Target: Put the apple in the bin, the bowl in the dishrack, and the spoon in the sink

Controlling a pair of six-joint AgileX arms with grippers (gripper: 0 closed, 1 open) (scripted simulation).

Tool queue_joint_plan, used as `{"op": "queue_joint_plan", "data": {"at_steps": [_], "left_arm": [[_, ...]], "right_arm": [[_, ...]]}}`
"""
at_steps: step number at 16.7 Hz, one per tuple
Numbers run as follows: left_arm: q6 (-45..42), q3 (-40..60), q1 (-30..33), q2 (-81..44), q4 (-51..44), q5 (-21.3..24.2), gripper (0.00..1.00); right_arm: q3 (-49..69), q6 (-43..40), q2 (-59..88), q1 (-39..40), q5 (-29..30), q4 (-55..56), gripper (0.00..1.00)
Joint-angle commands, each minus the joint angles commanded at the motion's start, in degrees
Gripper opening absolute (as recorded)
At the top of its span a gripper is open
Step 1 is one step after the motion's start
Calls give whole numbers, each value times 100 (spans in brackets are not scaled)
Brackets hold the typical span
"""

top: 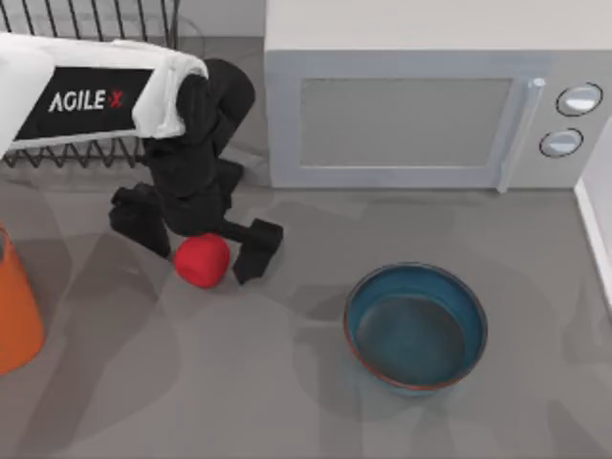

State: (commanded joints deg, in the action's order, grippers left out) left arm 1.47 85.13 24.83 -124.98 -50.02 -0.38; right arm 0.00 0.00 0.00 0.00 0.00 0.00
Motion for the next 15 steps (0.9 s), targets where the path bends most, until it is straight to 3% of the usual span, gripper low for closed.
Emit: {"op": "queue_joint_plan", "data": {"at_steps": [12,15], "left_arm": [[0,0,0,0,0,0,2],[0,0,0,0,0,0,0]], "right_arm": [[0,0,0,0,0,0,100],[0,0,0,0,0,0,100]]}}
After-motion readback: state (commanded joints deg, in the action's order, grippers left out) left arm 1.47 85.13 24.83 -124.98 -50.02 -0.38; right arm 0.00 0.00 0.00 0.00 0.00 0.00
